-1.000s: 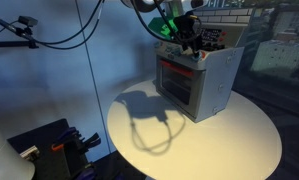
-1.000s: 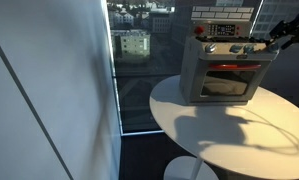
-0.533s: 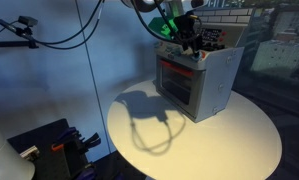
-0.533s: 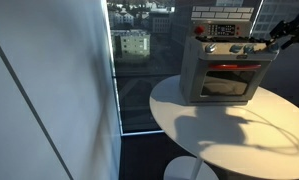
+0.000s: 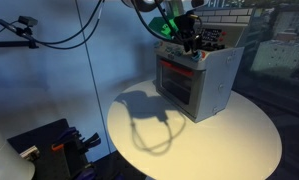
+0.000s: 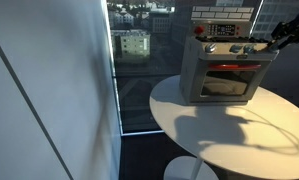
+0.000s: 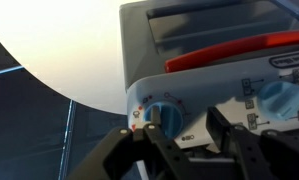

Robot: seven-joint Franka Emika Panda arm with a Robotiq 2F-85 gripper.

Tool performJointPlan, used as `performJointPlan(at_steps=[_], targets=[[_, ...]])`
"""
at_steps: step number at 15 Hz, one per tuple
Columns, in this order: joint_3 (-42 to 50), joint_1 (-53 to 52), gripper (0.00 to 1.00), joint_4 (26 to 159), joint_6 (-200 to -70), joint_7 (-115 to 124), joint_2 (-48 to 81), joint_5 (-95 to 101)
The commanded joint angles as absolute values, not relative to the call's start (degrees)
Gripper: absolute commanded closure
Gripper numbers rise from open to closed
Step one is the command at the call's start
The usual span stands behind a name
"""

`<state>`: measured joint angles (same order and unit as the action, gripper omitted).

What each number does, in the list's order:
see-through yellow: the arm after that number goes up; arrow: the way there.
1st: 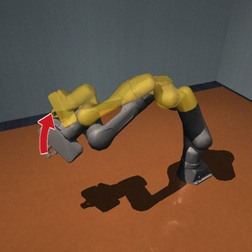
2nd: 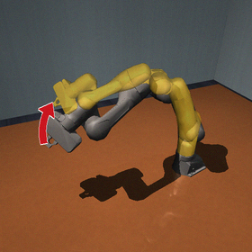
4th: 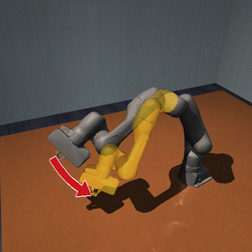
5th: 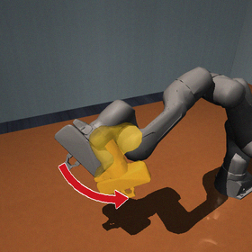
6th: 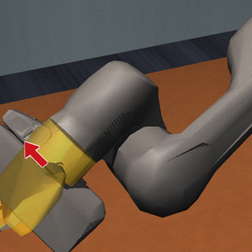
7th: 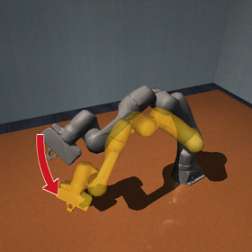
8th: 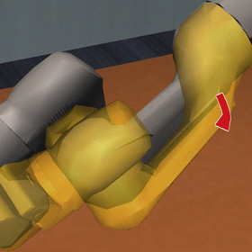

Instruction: Turn the far right switch to the right

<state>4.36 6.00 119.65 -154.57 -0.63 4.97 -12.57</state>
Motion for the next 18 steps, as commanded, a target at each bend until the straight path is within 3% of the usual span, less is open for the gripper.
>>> performJointPlan(at_steps=[1, 4, 8, 13, 16, 18], targets=[[4.16, 6.43, 0.5, 118.15, -155.08, -2.76, 5.86, -14.5], [4.19, 6.53, 0.29, 118.32, -155.09, -2.85, 5.55, -14.62], [4.28, 6.61, 0.27, 118.11, -155.19, -2.63, 5.62, -14.47], [4.42, 6.66, 0.16, 117.54, -155.64, -2.23, 6.12, -14.21], [4.47, 6.66, 0.05, 117.27, -155.99, -2.08, 6.44, -14.08], [4.47, 6.67, 0.08, 116.99, -156.13, -1.98, 6.72, -14.01]])
